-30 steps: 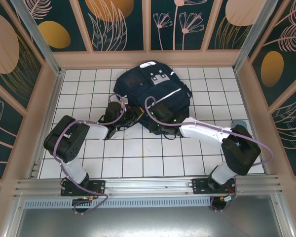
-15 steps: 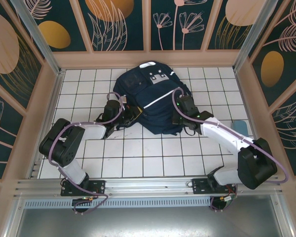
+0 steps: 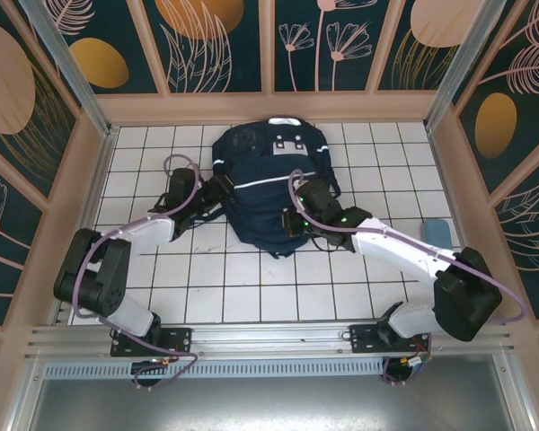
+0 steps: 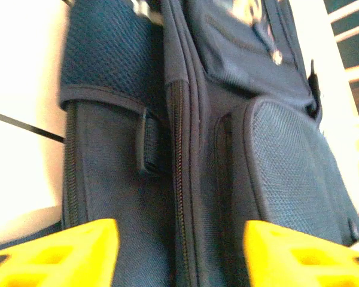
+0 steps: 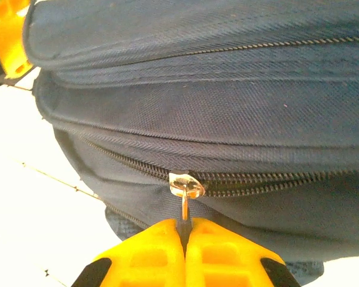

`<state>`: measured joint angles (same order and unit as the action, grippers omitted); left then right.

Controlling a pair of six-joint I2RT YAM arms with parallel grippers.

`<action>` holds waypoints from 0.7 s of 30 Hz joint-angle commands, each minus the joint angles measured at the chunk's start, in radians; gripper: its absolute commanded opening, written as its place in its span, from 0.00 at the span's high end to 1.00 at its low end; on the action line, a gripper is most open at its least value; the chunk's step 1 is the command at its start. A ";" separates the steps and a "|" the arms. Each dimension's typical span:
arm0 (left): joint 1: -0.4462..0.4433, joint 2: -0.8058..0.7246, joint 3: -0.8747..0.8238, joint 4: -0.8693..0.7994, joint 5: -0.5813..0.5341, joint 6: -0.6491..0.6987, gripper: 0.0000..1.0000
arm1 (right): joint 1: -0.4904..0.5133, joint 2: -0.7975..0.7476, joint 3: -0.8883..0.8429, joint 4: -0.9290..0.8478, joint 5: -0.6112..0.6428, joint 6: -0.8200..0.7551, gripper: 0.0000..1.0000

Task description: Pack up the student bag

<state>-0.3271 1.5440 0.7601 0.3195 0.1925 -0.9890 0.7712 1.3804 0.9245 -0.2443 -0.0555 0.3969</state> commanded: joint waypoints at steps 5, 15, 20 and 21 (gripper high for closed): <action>-0.001 -0.199 -0.078 -0.218 -0.140 0.003 0.31 | 0.055 0.139 0.138 0.169 -0.111 -0.004 1.00; -0.012 -0.346 -0.257 -0.061 0.118 -0.257 0.32 | 0.091 0.275 0.235 0.224 -0.164 -0.014 1.00; -0.050 -0.327 -0.266 0.071 0.167 -0.352 0.40 | 0.100 0.295 0.241 0.222 -0.162 -0.012 1.00; -0.060 -0.319 -0.263 0.084 0.159 -0.367 0.41 | 0.102 0.298 0.241 0.221 -0.159 -0.010 1.00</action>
<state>-0.3653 1.2171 0.4953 0.2775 0.3073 -1.2659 0.8593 1.6722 1.1172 -0.0998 -0.1894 0.3981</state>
